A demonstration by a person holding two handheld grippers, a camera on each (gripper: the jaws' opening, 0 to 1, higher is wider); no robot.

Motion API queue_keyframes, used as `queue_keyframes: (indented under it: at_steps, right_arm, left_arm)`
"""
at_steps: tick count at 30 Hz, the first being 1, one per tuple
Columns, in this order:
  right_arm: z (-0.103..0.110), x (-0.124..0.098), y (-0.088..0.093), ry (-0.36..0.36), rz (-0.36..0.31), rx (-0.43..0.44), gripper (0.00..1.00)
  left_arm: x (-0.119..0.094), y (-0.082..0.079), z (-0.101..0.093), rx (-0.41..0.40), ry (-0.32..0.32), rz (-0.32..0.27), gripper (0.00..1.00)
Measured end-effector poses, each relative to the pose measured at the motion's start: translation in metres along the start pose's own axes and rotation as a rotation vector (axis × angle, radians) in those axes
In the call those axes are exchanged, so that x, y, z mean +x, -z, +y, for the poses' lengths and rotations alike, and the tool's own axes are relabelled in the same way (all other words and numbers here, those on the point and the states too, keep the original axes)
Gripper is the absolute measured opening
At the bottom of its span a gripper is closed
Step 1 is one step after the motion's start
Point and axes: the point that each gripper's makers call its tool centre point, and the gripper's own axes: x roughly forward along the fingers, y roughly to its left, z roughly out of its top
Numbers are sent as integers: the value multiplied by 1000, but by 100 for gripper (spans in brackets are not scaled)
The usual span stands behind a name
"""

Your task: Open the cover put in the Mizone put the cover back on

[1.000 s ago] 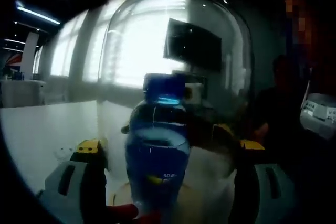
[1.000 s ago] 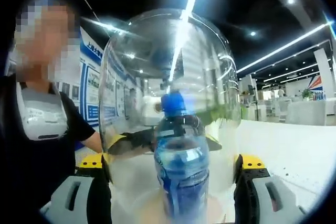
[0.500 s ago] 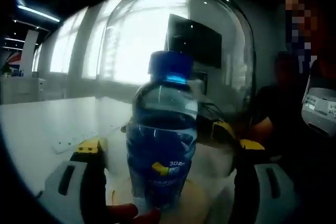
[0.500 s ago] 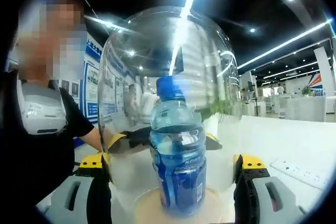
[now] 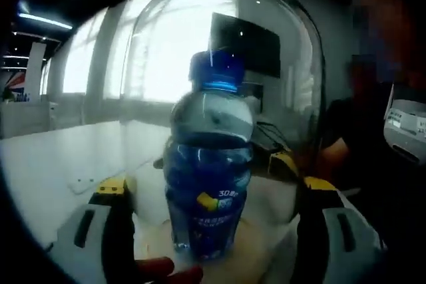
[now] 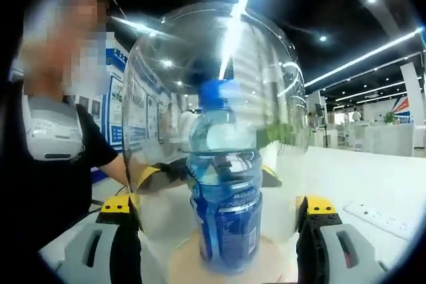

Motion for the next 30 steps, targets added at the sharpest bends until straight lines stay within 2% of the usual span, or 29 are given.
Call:
queue_keyframes:
  at_steps: [11, 18, 20, 21, 30]
  right_arm:
    - [-2, 0, -2, 5, -24, -6, 90]
    - [-2, 5, -1, 13, -17, -13, 90]
    - [1, 5, 10, 4, 35, -2, 90]
    - [-2, 3, 5, 7, -4, 1, 90]
    - [-4, 5, 5, 13, -14, -4, 90]
  left_arm:
    - [0, -2, 3, 8, 1, -24, 86]
    - [-6, 3, 3, 13, -2, -4, 86]
    - [-3, 4, 1, 18, -3, 12, 86]
    - [-4, 4, 2, 10, -4, 22, 86]
    - [-5, 3, 4, 15, -5, 10, 86]
